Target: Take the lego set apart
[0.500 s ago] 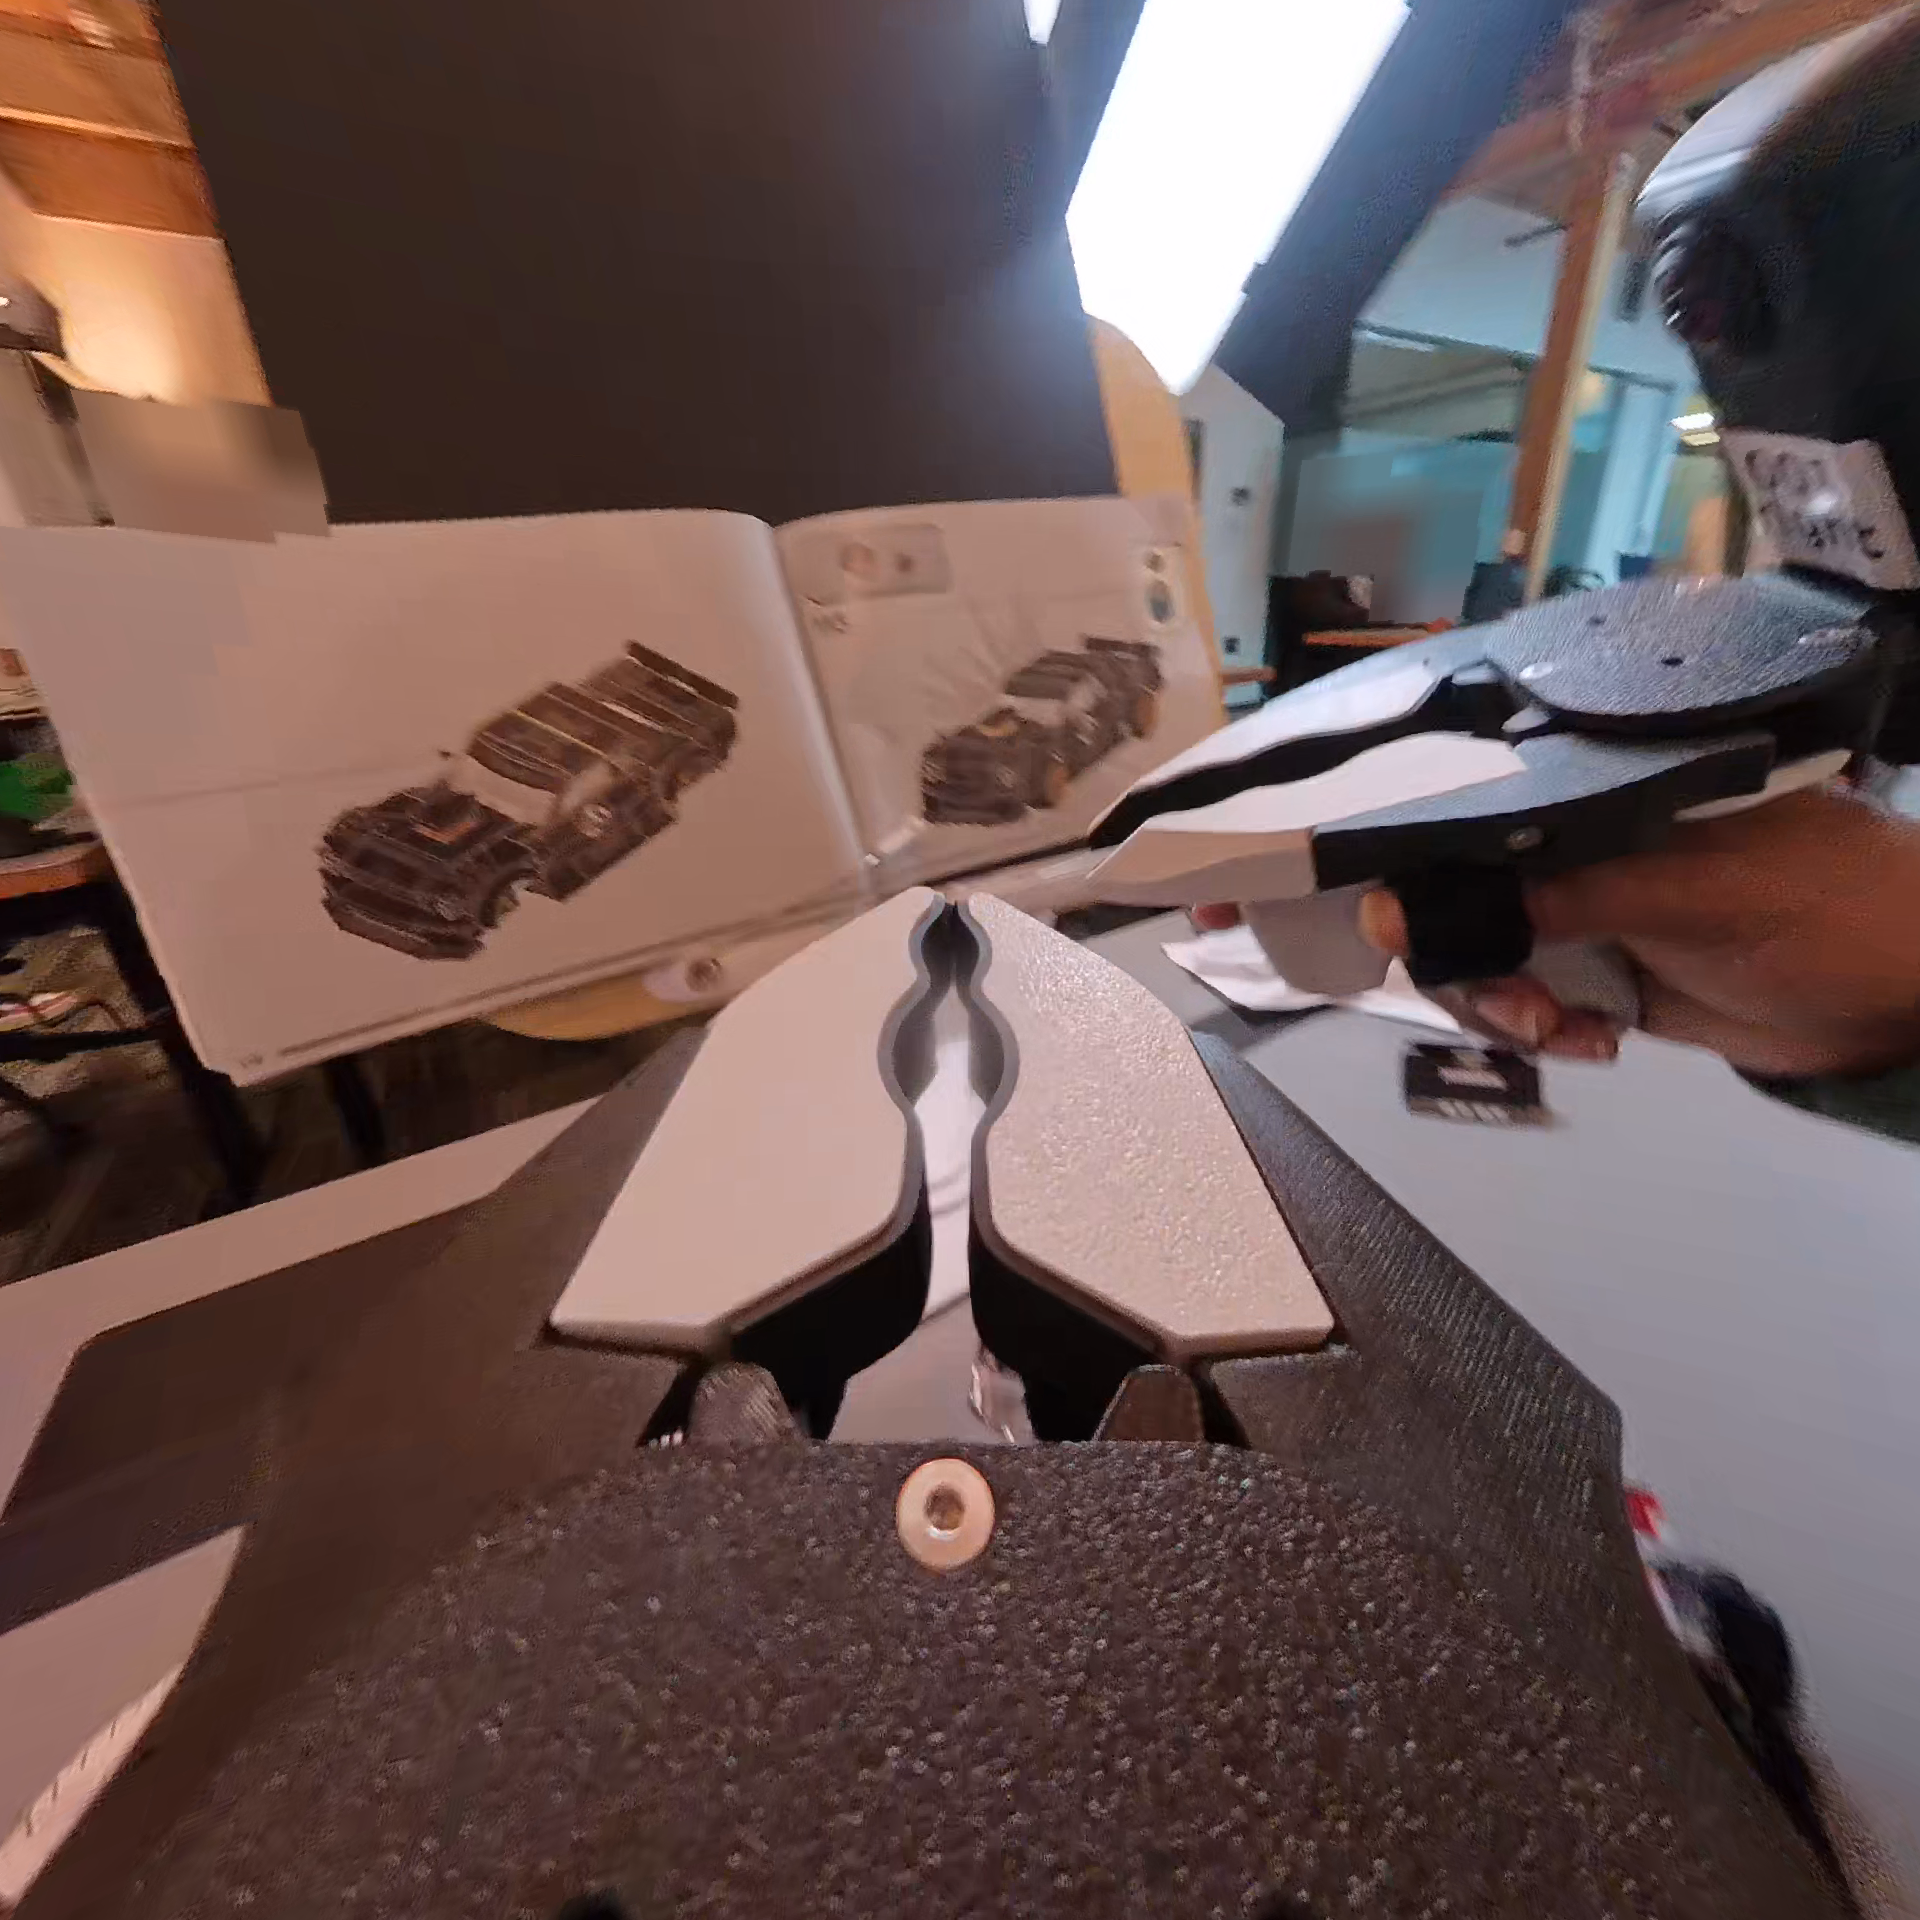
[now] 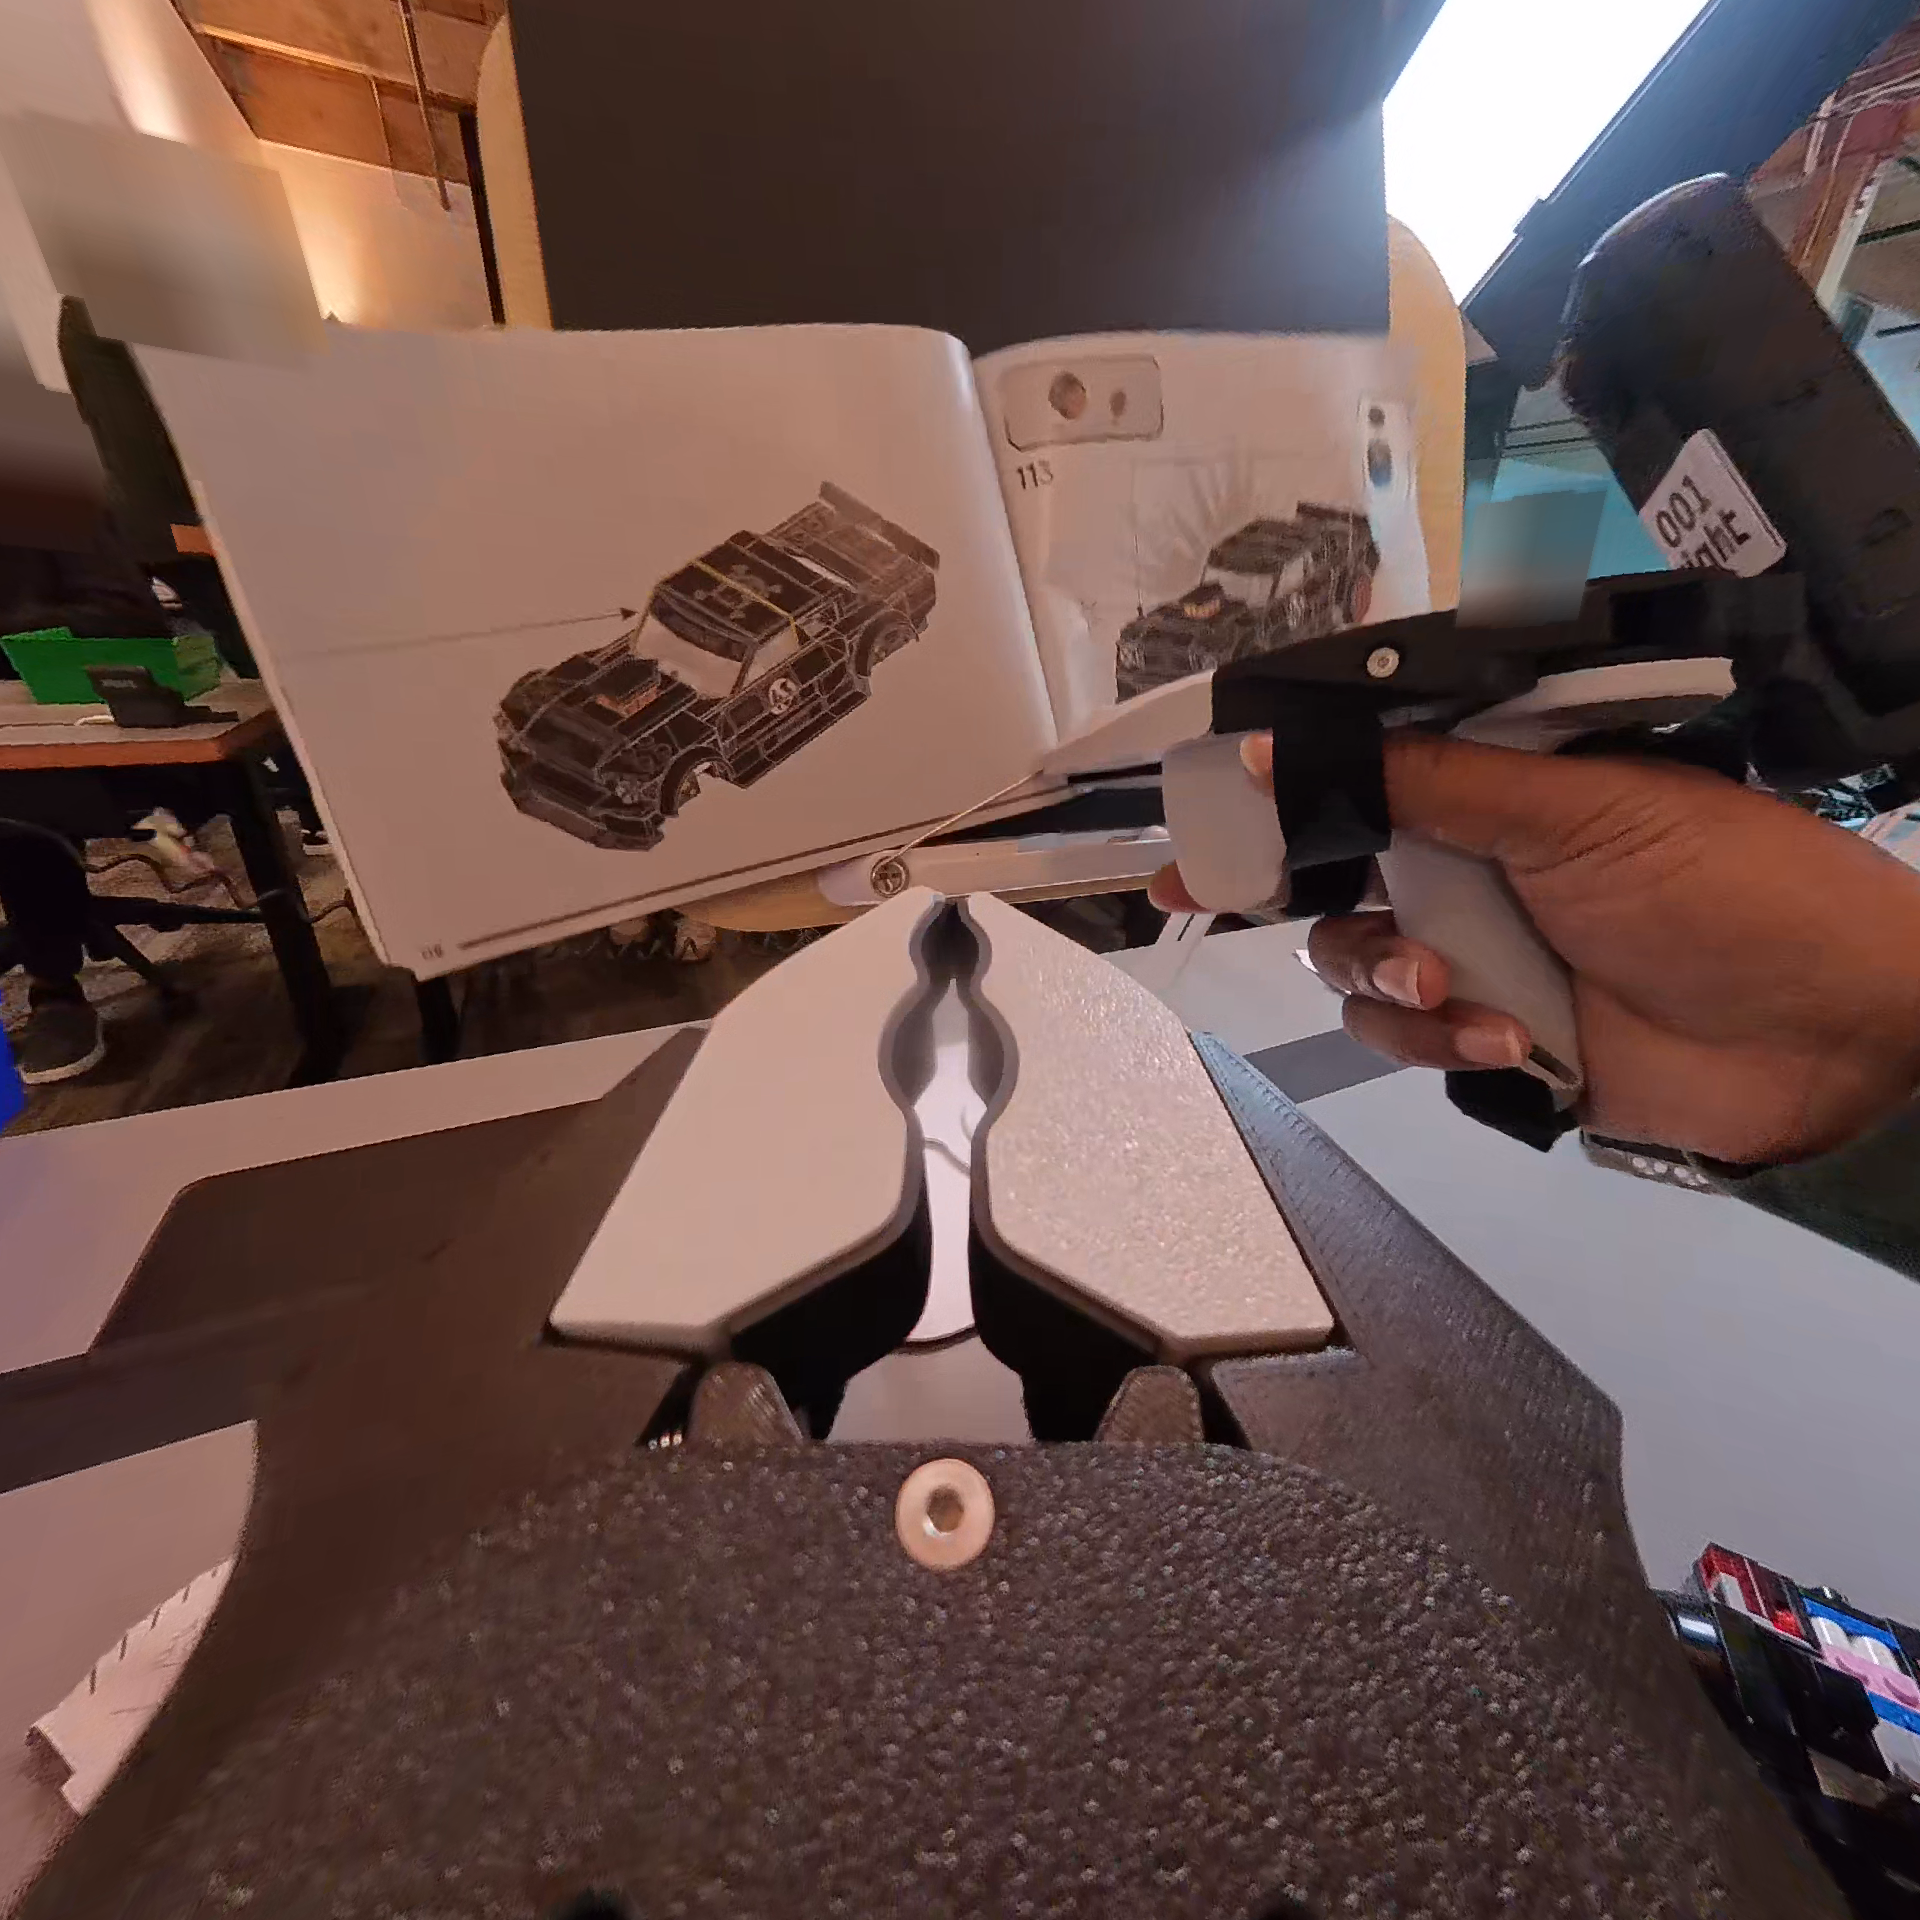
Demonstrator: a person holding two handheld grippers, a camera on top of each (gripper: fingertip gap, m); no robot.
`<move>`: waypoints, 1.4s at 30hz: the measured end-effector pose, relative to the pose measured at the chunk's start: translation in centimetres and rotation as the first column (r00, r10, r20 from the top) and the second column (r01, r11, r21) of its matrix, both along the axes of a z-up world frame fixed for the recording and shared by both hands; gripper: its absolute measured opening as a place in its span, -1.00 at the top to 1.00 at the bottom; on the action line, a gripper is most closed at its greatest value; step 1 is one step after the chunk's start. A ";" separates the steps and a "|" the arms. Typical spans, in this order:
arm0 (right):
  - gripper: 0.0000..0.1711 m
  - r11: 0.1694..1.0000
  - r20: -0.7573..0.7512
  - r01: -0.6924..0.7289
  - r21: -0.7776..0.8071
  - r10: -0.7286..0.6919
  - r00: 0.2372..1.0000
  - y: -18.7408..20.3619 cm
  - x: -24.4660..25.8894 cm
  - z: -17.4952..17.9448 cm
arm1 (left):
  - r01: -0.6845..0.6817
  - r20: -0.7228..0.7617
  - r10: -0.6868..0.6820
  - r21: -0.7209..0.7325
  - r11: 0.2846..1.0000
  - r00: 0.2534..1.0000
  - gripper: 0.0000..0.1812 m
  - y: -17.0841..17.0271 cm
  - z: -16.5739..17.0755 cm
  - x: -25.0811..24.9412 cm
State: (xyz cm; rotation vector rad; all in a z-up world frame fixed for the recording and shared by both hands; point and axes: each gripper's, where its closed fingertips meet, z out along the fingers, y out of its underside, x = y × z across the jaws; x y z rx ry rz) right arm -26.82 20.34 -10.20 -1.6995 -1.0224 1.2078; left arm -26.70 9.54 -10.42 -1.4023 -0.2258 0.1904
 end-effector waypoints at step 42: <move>0.99 0.451 0.330 -0.465 0.762 0.347 0.878 -10.0 -10.2 6.7 | -0.059 0.179 0.057 0.003 0.998 0.982 1.00 6.7 1.4 -10.4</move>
